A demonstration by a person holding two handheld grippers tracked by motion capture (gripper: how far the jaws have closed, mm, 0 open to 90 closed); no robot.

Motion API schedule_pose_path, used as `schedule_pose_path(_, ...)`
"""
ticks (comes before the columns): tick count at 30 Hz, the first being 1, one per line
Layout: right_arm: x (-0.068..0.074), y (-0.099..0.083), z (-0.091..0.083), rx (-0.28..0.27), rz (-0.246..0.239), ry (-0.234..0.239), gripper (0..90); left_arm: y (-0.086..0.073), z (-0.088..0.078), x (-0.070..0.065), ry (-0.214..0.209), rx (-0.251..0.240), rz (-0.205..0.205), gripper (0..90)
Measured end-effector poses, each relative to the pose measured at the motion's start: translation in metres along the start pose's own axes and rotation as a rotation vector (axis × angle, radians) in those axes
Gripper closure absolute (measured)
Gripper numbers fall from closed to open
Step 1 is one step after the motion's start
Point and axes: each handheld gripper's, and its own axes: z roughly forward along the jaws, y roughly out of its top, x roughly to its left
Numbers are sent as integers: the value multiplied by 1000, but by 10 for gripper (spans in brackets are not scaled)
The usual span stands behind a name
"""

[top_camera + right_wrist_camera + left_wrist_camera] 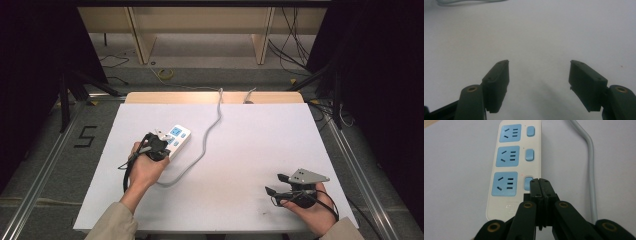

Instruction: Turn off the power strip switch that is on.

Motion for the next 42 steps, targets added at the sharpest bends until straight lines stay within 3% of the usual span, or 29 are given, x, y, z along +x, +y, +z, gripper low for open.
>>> schedule_pose_path(42,0,0,0,-2,1,-1,338,11,16,8,21,11,16,896)
